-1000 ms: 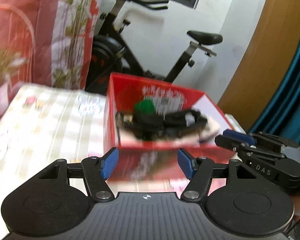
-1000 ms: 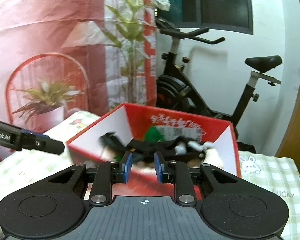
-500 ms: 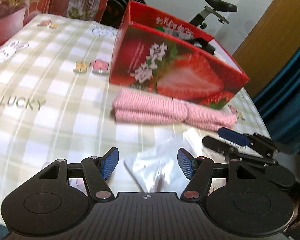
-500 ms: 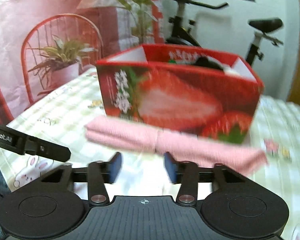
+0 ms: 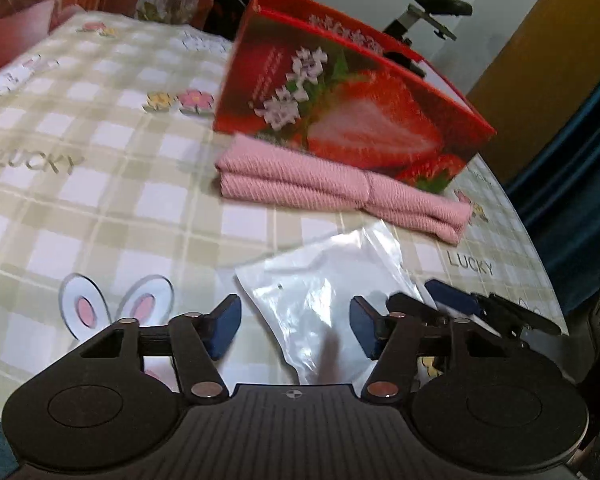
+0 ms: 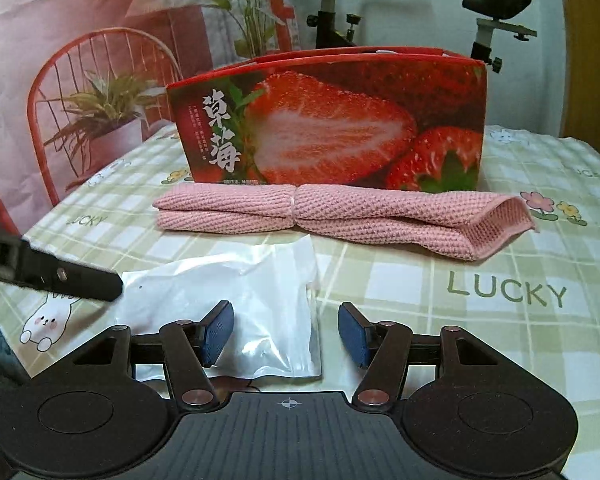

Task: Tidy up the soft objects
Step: 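Move both open grippers to the white foil pouch on the table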

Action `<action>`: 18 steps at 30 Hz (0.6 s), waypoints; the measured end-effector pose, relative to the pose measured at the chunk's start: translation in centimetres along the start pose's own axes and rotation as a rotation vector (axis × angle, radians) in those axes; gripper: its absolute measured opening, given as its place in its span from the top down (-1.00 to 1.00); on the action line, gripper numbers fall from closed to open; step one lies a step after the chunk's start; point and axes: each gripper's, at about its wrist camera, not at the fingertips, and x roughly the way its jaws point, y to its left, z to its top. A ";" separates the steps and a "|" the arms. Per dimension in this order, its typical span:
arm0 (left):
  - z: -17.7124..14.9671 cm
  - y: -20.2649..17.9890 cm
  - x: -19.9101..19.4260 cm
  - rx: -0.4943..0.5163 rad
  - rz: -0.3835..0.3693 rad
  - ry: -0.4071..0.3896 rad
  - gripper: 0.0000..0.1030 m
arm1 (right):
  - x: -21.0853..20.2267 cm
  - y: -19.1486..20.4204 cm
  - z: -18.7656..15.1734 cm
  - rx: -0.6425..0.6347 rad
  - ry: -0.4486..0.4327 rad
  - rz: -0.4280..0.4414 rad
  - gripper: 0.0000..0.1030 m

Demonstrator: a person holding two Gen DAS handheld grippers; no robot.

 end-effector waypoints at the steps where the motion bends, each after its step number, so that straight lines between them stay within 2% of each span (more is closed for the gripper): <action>1: -0.2 0.0 0.2 0.001 -0.006 0.011 -0.10 | 0.0 0.0 -0.1 0.002 -0.003 0.002 -0.06; 4: -0.5 0.0 0.9 -0.002 -0.022 0.034 -0.04 | -0.1 -0.1 -0.1 0.008 -0.007 0.007 -0.07; 9: -0.7 0.2 1.0 -0.001 -0.044 0.029 -0.02 | 0.2 -0.1 0.1 0.013 -0.003 0.018 -0.10; 14: -0.5 1.0 1.1 -0.022 -0.065 0.030 0.15 | 1.0 0.2 0.6 0.008 0.000 0.037 -0.10; 18: -0.5 1.2 1.2 -0.027 -0.071 0.024 0.15 | 1.2 0.2 0.7 0.008 -0.002 0.042 -0.10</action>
